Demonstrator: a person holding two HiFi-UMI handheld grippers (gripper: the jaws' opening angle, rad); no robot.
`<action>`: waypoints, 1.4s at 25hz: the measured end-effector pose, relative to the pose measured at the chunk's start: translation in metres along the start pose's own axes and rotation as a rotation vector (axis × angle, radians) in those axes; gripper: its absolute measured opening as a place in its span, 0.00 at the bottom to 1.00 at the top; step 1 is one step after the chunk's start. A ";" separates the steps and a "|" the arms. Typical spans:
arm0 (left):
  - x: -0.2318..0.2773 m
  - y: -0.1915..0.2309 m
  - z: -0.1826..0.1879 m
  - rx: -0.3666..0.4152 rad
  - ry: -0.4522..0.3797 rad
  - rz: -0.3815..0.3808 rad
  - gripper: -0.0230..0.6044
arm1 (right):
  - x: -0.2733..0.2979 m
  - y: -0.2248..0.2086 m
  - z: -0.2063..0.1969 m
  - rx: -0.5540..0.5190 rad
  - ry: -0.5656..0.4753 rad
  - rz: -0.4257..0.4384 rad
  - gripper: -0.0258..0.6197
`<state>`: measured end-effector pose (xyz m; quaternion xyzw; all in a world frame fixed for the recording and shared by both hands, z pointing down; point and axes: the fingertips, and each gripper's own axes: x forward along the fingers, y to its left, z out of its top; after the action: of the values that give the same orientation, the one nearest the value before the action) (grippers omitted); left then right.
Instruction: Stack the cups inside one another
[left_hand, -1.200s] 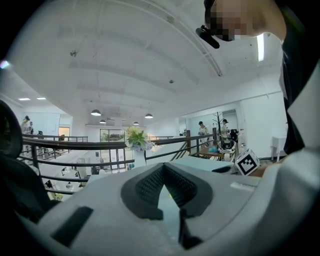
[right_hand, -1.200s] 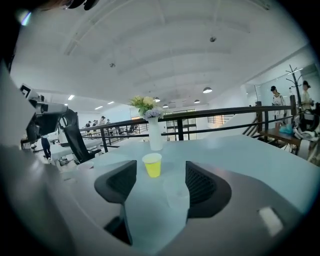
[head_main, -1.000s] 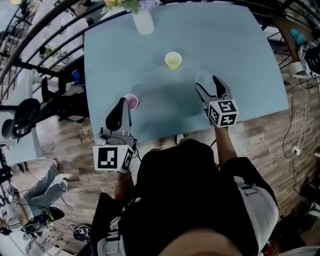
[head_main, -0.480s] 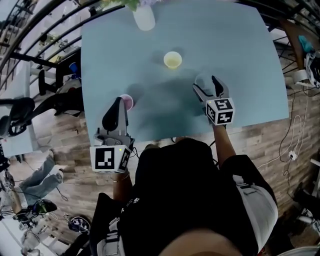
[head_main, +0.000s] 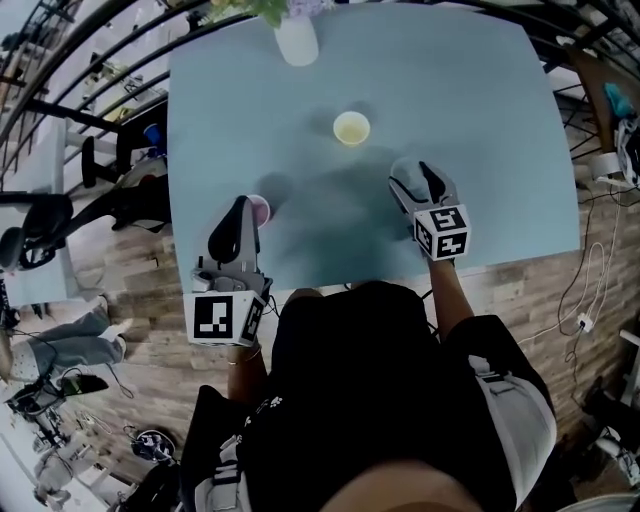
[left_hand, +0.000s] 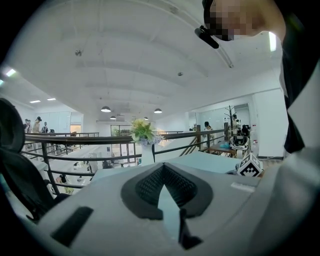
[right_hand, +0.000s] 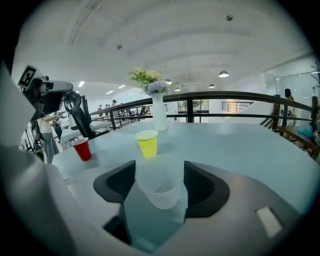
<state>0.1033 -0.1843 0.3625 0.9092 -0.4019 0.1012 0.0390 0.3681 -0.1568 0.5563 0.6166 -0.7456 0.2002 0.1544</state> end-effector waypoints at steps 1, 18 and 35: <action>0.000 0.000 0.000 -0.001 0.000 0.002 0.02 | -0.001 0.001 0.001 -0.001 -0.001 0.005 0.53; -0.061 0.060 -0.002 -0.016 -0.034 0.143 0.02 | 0.016 0.106 0.079 -0.069 -0.127 0.224 0.52; -0.154 0.113 -0.024 -0.100 -0.023 0.356 0.02 | 0.042 0.259 0.121 -0.191 -0.152 0.557 0.52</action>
<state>-0.0851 -0.1459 0.3516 0.8217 -0.5614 0.0762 0.0611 0.1079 -0.2103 0.4427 0.3844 -0.9108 0.1173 0.0948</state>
